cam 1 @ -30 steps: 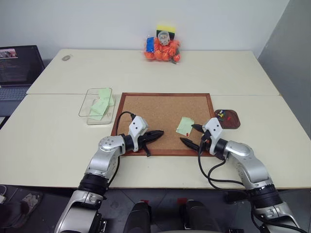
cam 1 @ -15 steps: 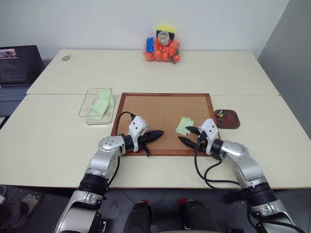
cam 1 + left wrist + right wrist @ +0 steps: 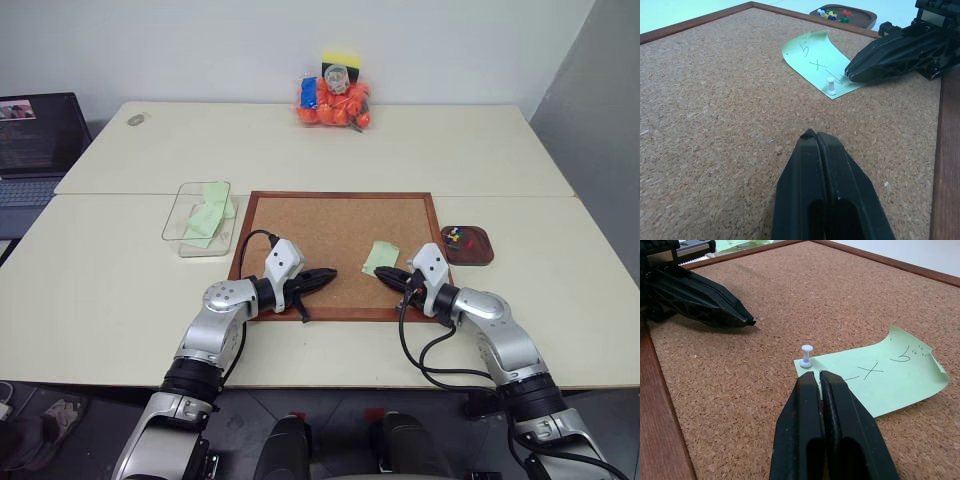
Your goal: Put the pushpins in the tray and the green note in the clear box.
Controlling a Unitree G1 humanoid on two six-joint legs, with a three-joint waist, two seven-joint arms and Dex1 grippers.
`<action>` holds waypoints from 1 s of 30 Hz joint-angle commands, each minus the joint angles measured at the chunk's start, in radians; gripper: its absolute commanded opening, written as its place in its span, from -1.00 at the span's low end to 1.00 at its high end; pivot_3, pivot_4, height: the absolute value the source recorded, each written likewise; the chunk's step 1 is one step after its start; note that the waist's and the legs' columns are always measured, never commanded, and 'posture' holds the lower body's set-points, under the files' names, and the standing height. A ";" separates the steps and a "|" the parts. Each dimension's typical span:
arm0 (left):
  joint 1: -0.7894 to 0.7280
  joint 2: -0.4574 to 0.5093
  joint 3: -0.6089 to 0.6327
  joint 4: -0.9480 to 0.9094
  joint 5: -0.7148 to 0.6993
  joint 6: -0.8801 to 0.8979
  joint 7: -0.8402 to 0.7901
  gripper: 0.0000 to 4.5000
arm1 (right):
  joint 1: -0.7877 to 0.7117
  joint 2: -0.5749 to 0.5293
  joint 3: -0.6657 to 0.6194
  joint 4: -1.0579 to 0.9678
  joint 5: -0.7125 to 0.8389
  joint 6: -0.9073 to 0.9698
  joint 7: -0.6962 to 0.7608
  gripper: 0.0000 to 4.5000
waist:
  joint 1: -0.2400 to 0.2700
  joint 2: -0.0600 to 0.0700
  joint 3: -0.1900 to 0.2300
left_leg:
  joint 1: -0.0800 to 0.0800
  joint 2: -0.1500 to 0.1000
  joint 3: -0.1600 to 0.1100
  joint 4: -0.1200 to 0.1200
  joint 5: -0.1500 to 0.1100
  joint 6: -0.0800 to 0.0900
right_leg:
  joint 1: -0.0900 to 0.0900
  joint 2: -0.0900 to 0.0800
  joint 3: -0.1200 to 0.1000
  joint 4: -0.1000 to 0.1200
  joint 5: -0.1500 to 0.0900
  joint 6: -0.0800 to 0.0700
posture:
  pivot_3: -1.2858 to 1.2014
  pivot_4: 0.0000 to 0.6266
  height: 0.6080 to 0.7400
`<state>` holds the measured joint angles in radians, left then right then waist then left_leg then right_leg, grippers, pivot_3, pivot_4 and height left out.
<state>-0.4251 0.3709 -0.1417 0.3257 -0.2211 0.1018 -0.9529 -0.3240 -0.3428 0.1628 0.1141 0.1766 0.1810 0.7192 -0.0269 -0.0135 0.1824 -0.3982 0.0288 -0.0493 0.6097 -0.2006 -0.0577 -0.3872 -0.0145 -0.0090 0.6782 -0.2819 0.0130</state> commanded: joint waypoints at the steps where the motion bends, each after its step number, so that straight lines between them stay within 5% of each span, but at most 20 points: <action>1: 0.019 -0.003 -0.022 0.040 0.028 0.022 0.000 -1.00 | -0.001 0.013 -0.031 -0.041 0.030 0.009 -0.008 -0.99 | 0.000 0.000 0.000 | 0.000 0.000 0.000 0.000 0.000 0.000 | 0.000 0.000 0.000 0.000 0.000 0.000 | 0.03 -0.52 1.00; 15: 0.018 -0.011 -0.021 0.035 0.020 0.031 -0.001 -1.00 | 0.013 0.036 -0.135 -0.181 0.128 0.095 -0.066 -0.99 | 0.001 0.000 0.000 | -0.001 0.000 0.000 0.000 0.000 0.000 | 0.000 0.000 0.000 0.000 0.000 0.000 | 0.03 -0.52 1.00; 30: 0.010 -0.011 -0.023 0.046 0.023 0.028 -0.006 -1.00 | -0.099 0.016 -0.336 0.035 0.035 0.146 -0.423 -0.99 | 0.001 0.000 0.000 | -0.001 0.000 0.000 0.000 0.000 0.000 | 0.000 0.000 0.000 0.000 0.000 0.000 | 0.03 -0.52 1.00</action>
<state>-0.4293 0.3676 -0.1408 0.3289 -0.2216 0.1050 -0.9538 -0.3890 -0.3218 -0.1459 0.1631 0.2092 0.3176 0.3195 -0.0254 -0.0134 0.1824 -0.3987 0.0284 -0.0490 0.6096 -0.2006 -0.0577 -0.3876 -0.0149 -0.0085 0.6784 -0.2817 0.0132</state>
